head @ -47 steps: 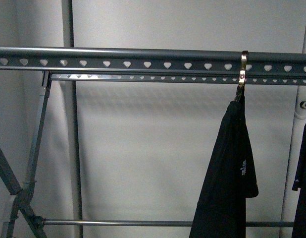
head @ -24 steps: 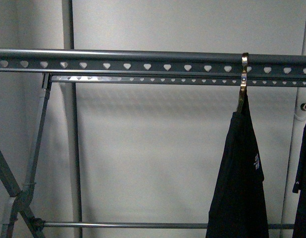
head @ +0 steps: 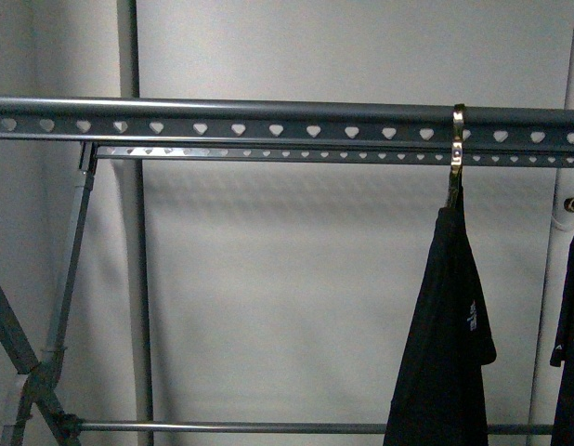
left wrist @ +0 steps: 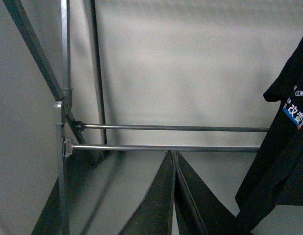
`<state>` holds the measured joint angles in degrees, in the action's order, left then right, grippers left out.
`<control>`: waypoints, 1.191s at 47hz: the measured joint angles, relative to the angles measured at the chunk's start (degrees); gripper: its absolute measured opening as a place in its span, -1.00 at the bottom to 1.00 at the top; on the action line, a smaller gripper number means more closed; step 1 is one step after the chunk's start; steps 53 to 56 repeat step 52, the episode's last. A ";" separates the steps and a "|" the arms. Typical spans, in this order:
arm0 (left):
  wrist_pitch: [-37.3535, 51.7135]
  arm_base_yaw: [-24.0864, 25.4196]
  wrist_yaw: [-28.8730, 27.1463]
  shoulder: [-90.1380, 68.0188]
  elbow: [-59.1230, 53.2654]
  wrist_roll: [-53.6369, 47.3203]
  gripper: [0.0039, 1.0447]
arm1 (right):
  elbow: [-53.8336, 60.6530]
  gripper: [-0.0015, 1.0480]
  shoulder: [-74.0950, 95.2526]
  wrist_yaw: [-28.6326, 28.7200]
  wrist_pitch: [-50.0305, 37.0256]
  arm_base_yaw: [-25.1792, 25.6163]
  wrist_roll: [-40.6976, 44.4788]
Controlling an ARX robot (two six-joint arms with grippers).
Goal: Hang clothes on hanger
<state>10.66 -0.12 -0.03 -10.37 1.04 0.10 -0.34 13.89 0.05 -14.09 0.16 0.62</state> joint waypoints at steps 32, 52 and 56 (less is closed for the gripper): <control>-10.43 0.00 0.02 10.14 0.00 0.00 -0.94 | -0.02 -0.95 -13.64 0.02 13.99 0.00 -0.02; -10.43 0.00 0.00 10.14 0.00 0.00 0.44 | -0.02 0.27 -13.64 0.02 13.99 0.00 -0.02; -10.43 0.00 0.00 10.14 0.00 0.00 0.44 | -0.02 0.27 -13.64 0.02 13.99 0.00 -0.02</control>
